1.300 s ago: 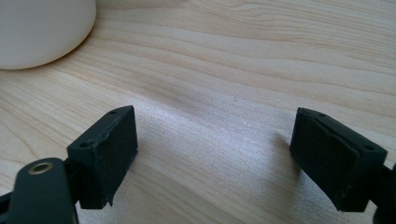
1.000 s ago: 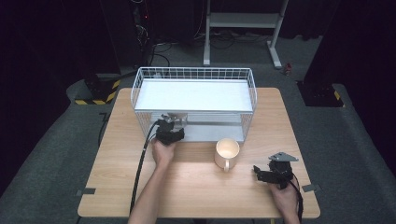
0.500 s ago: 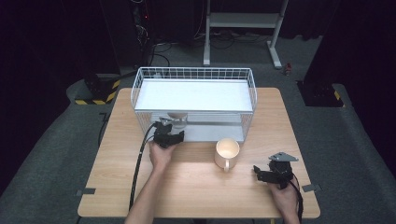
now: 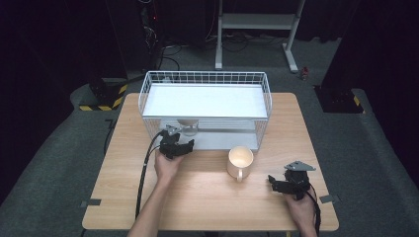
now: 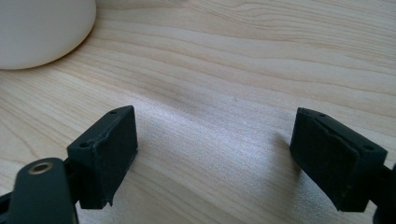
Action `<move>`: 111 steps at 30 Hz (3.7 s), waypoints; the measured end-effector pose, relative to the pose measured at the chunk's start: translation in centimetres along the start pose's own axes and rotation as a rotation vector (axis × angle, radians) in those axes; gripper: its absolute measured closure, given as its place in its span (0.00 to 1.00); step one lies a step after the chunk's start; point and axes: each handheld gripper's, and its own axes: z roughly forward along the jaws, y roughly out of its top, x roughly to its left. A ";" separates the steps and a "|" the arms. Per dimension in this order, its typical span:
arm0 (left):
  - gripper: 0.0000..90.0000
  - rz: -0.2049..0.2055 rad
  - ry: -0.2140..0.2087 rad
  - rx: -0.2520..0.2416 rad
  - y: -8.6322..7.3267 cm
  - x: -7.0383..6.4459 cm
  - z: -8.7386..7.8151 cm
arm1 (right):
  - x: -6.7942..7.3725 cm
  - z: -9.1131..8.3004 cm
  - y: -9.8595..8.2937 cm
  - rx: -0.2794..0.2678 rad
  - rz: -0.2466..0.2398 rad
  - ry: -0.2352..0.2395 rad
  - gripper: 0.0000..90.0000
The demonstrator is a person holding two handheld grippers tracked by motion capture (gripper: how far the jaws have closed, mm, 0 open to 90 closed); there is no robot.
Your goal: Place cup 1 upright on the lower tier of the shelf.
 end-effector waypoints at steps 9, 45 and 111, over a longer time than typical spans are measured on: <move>0.35 0.023 -0.001 -0.011 -0.1 -0.2 -1.3 | 0.0 0.0 0.0 0.000 0.000 0.000 0.17; 0.35 0.078 -0.051 -0.060 -0.9 -1.2 -5.7 | 0.0 0.0 0.0 0.000 0.000 0.000 0.17; 0.34 0.030 -0.088 -0.090 -6.0 -1.3 -10.4 | 0.0 0.0 0.0 0.000 0.000 0.000 0.17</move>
